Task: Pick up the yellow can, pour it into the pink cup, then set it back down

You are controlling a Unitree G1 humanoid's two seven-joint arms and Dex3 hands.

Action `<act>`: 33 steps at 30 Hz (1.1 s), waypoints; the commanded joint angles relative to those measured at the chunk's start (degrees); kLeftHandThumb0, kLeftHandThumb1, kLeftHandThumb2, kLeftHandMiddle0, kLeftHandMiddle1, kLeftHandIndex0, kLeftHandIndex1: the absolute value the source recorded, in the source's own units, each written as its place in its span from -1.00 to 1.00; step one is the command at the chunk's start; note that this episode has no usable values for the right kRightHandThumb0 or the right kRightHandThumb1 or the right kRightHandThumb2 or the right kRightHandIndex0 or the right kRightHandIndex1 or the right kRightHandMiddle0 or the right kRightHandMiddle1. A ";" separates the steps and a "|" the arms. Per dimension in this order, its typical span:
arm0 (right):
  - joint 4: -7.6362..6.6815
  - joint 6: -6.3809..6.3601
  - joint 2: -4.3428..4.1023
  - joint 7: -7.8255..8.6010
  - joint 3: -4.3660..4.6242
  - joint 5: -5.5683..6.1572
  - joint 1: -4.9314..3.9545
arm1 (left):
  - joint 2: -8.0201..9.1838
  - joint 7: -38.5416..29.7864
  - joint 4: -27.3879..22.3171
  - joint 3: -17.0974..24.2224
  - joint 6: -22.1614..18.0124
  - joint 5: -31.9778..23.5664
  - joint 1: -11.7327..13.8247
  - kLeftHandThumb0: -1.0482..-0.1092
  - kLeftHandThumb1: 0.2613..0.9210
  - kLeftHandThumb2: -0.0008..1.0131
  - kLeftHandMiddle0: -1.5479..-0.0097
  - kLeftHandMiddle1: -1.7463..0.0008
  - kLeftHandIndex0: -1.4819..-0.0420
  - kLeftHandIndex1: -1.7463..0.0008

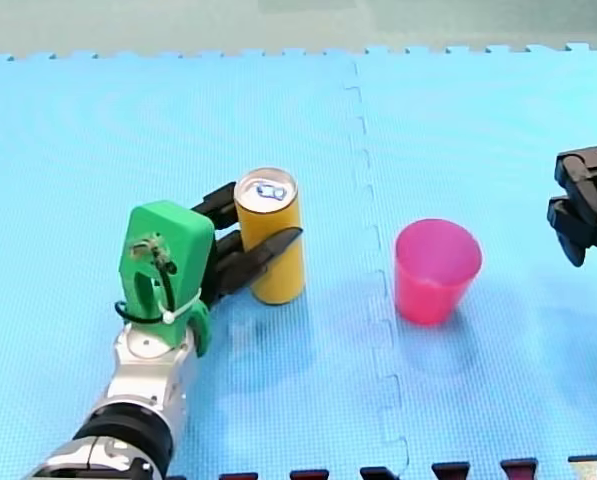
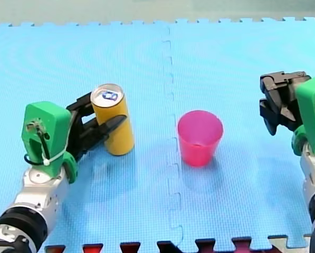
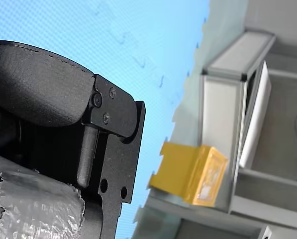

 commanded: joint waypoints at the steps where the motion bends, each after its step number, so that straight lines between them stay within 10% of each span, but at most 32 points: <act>1: -0.05 -0.25 -0.01 -0.24 0.03 -0.01 -0.12 | -0.16 1.08 -0.32 0.29 0.06 -0.33 -0.28 0.08 0.31 -1.00 -0.23 0.86 -0.08 0.95; 9: -0.07 -0.45 -0.09 -0.64 0.22 -0.22 -0.16 | -1.06 5.60 -0.57 1.78 0.58 -1.48 -0.44 0.29 0.44 -0.99 -0.57 0.89 -0.51 0.94; 33: -0.01 -0.37 0.32 -0.78 0.42 -0.42 -0.17 | 0.40 8.01 -0.60 1.04 -0.57 0.11 0.01 0.34 0.41 -1.00 -0.74 0.95 -0.64 0.98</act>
